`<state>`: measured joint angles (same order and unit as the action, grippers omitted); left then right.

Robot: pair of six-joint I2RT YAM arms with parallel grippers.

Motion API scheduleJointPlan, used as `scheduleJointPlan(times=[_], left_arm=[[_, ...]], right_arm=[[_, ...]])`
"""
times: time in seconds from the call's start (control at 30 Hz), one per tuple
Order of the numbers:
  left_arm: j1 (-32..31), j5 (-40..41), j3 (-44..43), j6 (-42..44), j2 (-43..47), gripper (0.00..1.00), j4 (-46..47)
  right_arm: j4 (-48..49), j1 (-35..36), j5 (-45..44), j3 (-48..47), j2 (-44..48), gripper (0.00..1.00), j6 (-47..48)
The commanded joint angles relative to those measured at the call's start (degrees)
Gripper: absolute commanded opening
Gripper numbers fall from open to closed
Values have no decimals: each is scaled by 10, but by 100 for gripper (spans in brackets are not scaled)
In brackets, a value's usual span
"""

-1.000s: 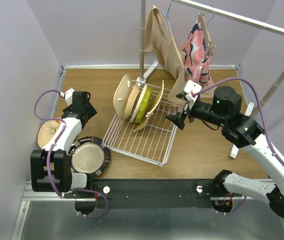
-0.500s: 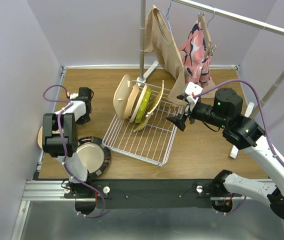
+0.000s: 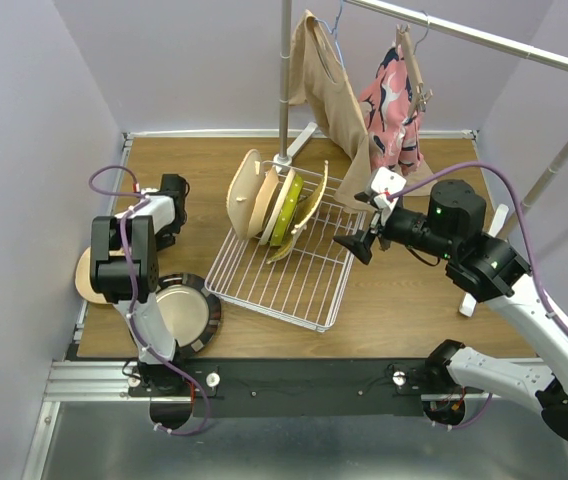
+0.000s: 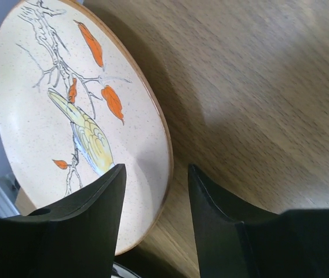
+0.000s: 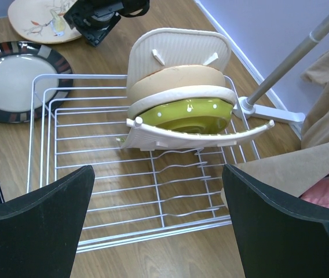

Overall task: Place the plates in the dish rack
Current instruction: Grab a plate with the left arm

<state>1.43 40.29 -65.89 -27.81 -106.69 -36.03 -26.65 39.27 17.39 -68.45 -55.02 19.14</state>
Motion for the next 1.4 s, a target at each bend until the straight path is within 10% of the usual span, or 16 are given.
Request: scheduleJointPlan(times=[0.0, 0.3, 0.7, 1.37], left_arm=[[6, 32, -18, -20, -50, 56, -43], [9, 39, -43, -37, -129, 47, -62], [9, -12, -21, -14, -121, 0, -14], [-149, 54, -258, -85, -56, 0, -183]], right_arm=[[16, -3, -4, 13, 7, 100, -2], [23, -3, -2, 13, 4, 100, -3], [23, -2, -18, -5, -7, 100, 1], [25, -3, -18, -9, -13, 100, 2]])
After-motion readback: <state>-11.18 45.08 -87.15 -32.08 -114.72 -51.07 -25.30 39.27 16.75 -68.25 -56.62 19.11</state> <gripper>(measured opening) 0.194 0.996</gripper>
